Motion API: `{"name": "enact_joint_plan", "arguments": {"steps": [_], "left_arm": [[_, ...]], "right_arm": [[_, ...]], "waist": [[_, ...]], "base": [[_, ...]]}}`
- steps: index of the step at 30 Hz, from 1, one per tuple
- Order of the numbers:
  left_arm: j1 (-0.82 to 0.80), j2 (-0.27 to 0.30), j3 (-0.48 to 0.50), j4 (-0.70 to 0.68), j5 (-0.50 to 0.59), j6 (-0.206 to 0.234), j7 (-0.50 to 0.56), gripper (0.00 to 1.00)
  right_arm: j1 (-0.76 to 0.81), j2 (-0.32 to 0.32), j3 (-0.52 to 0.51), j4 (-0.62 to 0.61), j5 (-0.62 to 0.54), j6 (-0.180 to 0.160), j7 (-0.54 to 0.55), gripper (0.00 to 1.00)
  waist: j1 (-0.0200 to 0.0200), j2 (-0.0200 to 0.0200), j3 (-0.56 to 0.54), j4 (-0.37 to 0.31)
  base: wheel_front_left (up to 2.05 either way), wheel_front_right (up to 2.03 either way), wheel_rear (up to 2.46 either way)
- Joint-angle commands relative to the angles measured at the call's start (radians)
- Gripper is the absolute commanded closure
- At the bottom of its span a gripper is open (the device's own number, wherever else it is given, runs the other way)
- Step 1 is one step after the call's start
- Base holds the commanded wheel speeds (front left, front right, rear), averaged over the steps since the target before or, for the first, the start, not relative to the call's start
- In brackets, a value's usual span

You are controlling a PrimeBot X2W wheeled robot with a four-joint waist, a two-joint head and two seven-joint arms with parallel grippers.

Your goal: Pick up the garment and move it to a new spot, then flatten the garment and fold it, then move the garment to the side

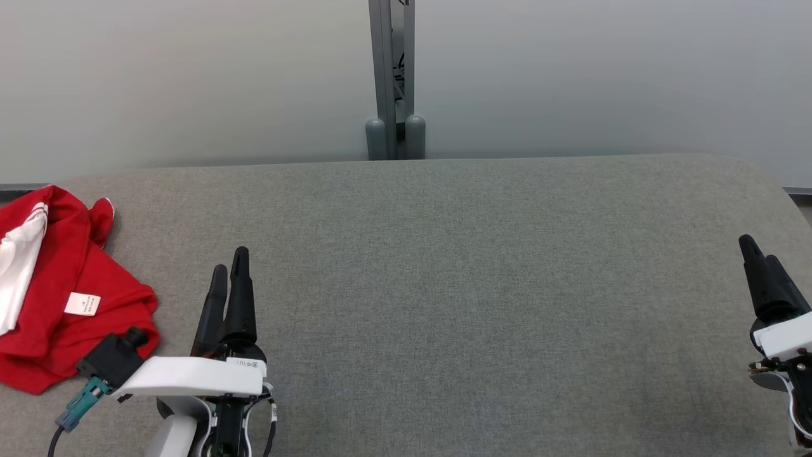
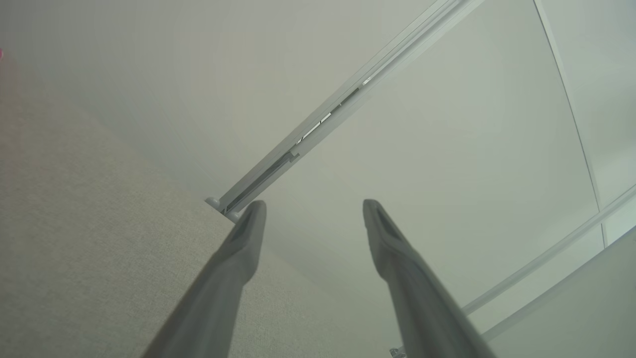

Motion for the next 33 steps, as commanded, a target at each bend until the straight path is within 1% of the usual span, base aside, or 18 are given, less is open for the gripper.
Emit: {"name": "enact_joint_plan", "arguments": {"steps": [1, 8, 16, 24, 28, 33], "left_arm": [[-0.029, 0.009, -0.001, -0.013, 0.043, 0.006, 0.000, 0.00], [-0.020, 0.035, -0.016, -0.016, 0.198, 0.047, 0.000, 0.00], [-0.024, 0.062, -0.038, 0.008, 0.347, 0.086, 0.012, 0.00], [-0.019, 0.072, -0.037, 0.016, 0.438, 0.117, 0.033, 0.00], [-0.012, 0.076, -0.036, 0.018, 0.472, 0.125, 0.047, 0.00], [-0.008, 0.080, -0.040, 0.021, 0.509, 0.132, 0.053, 0.00]], "right_arm": [[-0.009, -0.021, 0.015, -0.027, -0.048, 0.004, -0.018, 0.00], [0.017, -0.023, 0.058, -0.056, -0.204, 0.005, -0.066, 0.00], [0.045, -0.012, 0.092, -0.077, -0.321, 0.005, -0.117, 0.00], [0.063, -0.019, 0.148, -0.072, -0.400, 0.005, -0.163, 0.00], [0.072, -0.021, 0.172, -0.073, -0.444, 0.005, -0.187, 0.00], [0.081, -0.011, 0.177, -0.076, -0.486, 0.005, -0.208, 0.00]], "waist": [[0.0000, 0.0000, -0.001, 0.000], [0.0000, 0.0000, -0.010, -0.001], [0.0000, 0.0000, -0.015, 0.000], [0.0000, 0.0000, -0.021, -0.002], [0.0000, 0.0000, -0.024, -0.005], [0.0000, 0.0000, -0.026, -0.007]], "base": [[0.00, 0.00, 0.00], [0.00, 0.00, 0.00], [0.00, 0.00, 0.00], [0.00, 0.00, 0.00], [0.00, 0.00, 0.00], [0.00, 0.00, 0.00]]}}
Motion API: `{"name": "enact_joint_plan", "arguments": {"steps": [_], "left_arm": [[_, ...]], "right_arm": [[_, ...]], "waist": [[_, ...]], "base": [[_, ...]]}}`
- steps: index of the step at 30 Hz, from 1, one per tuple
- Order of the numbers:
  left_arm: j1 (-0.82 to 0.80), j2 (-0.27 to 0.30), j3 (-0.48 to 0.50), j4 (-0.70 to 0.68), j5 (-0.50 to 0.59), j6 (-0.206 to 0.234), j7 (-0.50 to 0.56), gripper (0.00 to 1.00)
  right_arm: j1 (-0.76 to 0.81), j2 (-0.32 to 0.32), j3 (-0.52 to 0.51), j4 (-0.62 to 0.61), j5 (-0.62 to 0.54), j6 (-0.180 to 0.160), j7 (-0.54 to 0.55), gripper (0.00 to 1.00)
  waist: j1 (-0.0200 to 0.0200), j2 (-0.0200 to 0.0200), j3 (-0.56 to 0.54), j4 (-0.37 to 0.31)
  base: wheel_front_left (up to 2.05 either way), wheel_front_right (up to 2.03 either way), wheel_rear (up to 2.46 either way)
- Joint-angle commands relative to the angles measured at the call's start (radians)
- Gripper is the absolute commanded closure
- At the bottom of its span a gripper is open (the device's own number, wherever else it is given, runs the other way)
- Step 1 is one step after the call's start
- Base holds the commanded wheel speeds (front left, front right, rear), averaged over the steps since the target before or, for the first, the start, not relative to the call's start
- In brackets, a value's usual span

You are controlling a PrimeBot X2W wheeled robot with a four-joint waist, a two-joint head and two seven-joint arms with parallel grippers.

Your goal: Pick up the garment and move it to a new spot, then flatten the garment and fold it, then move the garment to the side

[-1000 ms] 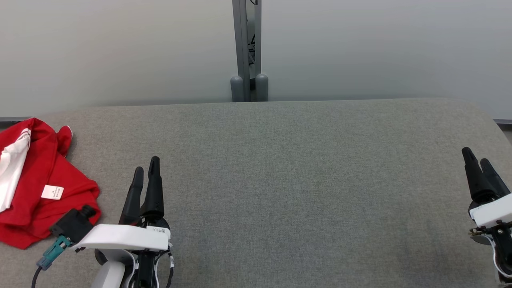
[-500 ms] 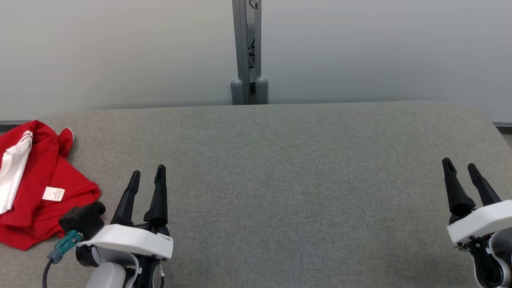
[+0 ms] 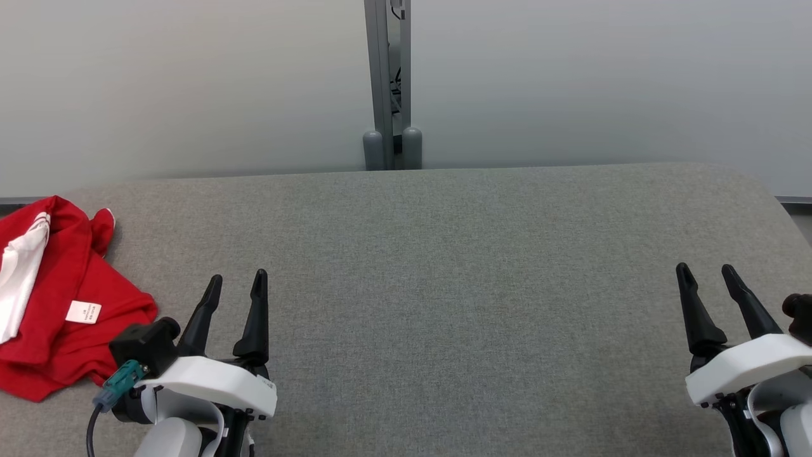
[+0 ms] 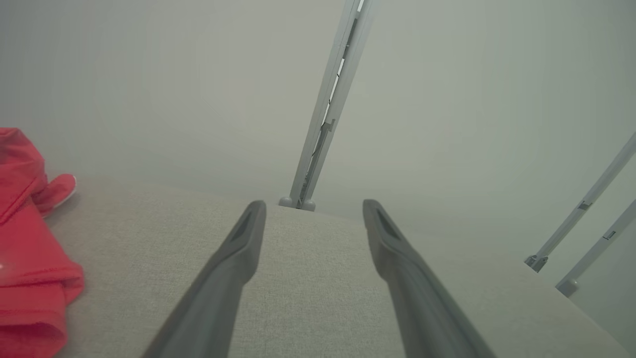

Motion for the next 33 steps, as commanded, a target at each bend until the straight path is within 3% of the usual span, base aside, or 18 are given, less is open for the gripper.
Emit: {"name": "enact_joint_plan", "arguments": {"steps": [1, 33], "left_arm": [[-0.008, 0.011, 0.002, -0.007, 0.028, 0.009, 0.003, 0.00], [0.046, 0.025, 0.032, -0.007, 0.233, 0.098, 0.049, 0.00]], "right_arm": [[0.000, -0.005, 0.002, -0.016, -0.028, 0.005, -0.018, 0.00], [0.078, 0.052, 0.037, -0.001, -0.183, 0.006, -0.169, 0.00]], "waist": [[0.0000, 0.0000, -0.001, -0.001], [0.0000, 0.0000, -0.019, 0.008]], "base": [[0.00, 0.00, 0.00], [0.00, 0.00, 0.00]]}}
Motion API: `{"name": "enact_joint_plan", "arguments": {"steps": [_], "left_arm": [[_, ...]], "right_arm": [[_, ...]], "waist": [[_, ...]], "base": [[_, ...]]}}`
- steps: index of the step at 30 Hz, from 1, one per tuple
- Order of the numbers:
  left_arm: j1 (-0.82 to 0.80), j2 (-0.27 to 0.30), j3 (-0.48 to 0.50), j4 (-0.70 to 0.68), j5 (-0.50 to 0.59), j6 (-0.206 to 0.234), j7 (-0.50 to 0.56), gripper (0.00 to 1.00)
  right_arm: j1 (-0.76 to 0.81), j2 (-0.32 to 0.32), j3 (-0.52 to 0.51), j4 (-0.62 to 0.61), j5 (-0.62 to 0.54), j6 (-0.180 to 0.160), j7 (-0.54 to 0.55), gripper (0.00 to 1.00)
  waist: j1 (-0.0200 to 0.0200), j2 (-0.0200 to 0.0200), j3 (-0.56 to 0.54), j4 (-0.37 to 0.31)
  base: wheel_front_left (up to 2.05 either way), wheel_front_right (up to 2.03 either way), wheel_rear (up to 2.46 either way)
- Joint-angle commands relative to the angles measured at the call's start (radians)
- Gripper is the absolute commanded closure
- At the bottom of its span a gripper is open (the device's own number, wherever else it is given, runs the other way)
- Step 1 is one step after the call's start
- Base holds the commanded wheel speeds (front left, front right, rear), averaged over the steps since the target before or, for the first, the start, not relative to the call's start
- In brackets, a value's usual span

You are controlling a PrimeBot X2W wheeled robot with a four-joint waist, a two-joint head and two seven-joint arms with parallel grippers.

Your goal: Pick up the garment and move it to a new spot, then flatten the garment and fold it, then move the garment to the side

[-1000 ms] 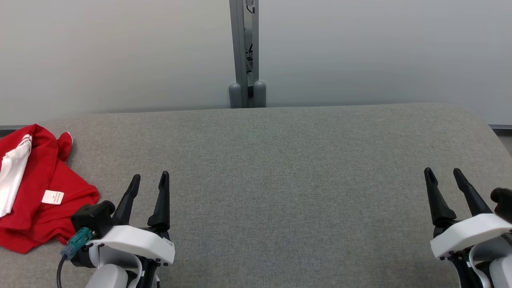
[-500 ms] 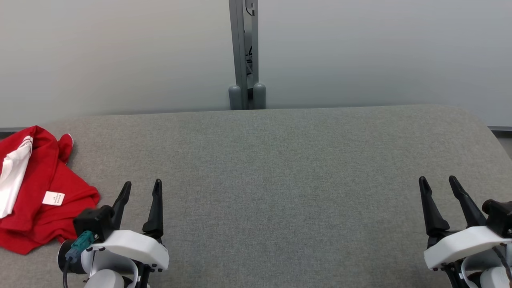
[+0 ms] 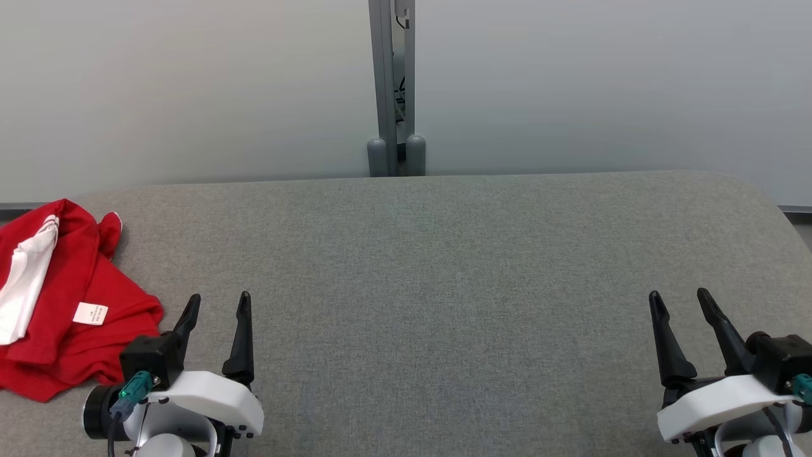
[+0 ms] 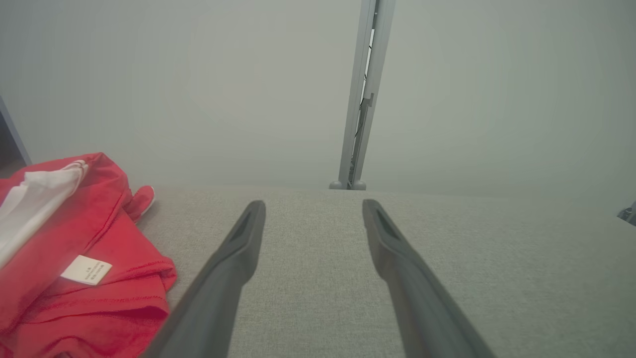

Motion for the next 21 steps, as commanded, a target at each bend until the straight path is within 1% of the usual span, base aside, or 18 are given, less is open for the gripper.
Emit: {"name": "enact_joint_plan", "arguments": {"steps": [1, 16, 21], "left_arm": [[0.005, 0.006, 0.002, -0.008, 0.024, 0.010, 0.002, 0.00], [0.016, 0.029, -0.016, -0.026, 0.116, 0.028, 0.018, 0.00], [0.019, 0.031, -0.012, -0.028, 0.117, 0.025, 0.027, 0.00]], "right_arm": [[0.011, -0.003, -0.001, -0.002, -0.024, 0.004, -0.018, 0.00], [0.023, 0.020, -0.008, 0.003, -0.073, 0.005, -0.071, 0.00], [0.024, 0.021, 0.007, 0.017, -0.069, 0.005, -0.079, 0.00]], "waist": [[-0.0001, -0.0001, -0.001, 0.000], [-0.0001, -0.0001, -0.006, -0.010], [-0.0001, -0.0001, -0.009, -0.014]], "base": [[0.00, 0.00, 0.00], [0.00, 0.00, 0.00], [0.00, 0.00, 0.00]]}}
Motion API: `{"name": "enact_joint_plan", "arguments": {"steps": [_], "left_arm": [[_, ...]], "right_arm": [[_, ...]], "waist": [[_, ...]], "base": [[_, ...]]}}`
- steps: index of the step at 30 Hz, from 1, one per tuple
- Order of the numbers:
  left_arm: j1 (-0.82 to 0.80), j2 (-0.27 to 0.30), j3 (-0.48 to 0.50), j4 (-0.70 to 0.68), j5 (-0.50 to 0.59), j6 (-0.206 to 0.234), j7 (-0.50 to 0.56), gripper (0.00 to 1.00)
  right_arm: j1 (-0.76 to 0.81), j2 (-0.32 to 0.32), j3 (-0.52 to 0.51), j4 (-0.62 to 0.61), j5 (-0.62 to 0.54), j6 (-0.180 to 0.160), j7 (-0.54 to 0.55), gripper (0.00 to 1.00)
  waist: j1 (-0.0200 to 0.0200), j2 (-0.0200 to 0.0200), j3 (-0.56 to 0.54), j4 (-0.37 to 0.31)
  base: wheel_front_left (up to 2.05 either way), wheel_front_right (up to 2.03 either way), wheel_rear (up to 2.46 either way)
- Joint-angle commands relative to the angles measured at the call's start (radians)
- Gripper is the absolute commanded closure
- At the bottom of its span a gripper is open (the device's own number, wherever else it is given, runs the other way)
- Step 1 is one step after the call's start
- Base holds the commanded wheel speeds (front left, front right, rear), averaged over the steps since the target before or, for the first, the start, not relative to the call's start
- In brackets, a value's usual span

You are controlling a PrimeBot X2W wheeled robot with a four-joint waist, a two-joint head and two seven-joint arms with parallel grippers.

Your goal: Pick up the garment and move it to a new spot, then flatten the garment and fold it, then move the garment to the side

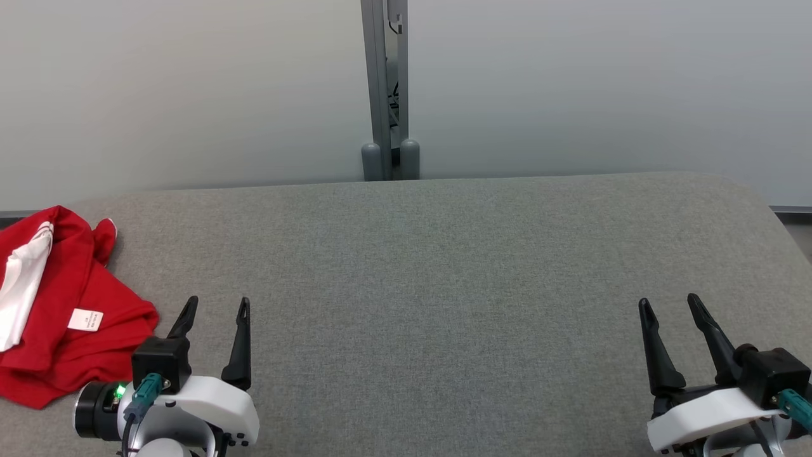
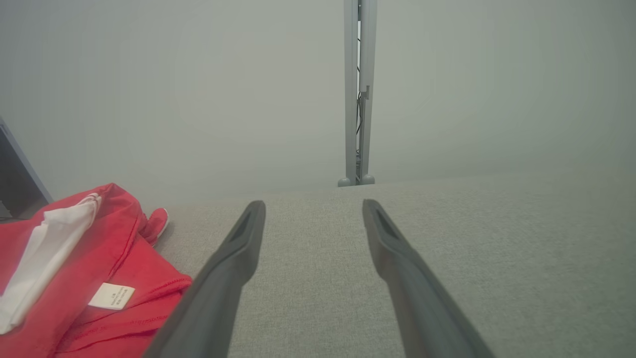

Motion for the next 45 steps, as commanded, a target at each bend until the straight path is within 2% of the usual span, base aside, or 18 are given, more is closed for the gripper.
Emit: {"name": "enact_joint_plan", "arguments": {"steps": [1, 32, 37, 45], "left_arm": [[0.006, 0.002, 0.001, 0.000, 0.001, -0.002, 0.003, 0.00], [0.005, 0.009, -0.021, -0.007, -0.027, 0.018, 0.027, 0.00], [-0.015, 0.008, -0.026, 0.001, -0.026, 0.022, 0.027, 0.00], [-0.008, 0.024, -0.025, 0.006, -0.026, 0.028, 0.025, 0.00]], "right_arm": [[0.007, -0.004, -0.001, 0.004, 0.005, 0.004, -0.003, 0.00], [0.002, 0.007, -0.017, 0.037, 0.029, 0.003, -0.003, 0.00], [0.013, -0.002, -0.022, 0.024, -0.004, 0.003, -0.003, 0.00], [0.017, 0.013, -0.024, 0.006, -0.072, 0.003, -0.003, 0.00]], "waist": [[-0.0001, 0.0000, 0.000, -0.001], [-0.0001, 0.0000, 0.002, 0.009], [-0.0001, 0.0000, 0.002, 0.058], [-0.0001, 0.0000, -0.002, 0.192]], "base": [[0.00, 0.00, 0.00], [0.00, 0.00, 0.00], [0.00, 0.00, 0.00], [0.00, 0.00, 0.00]]}}
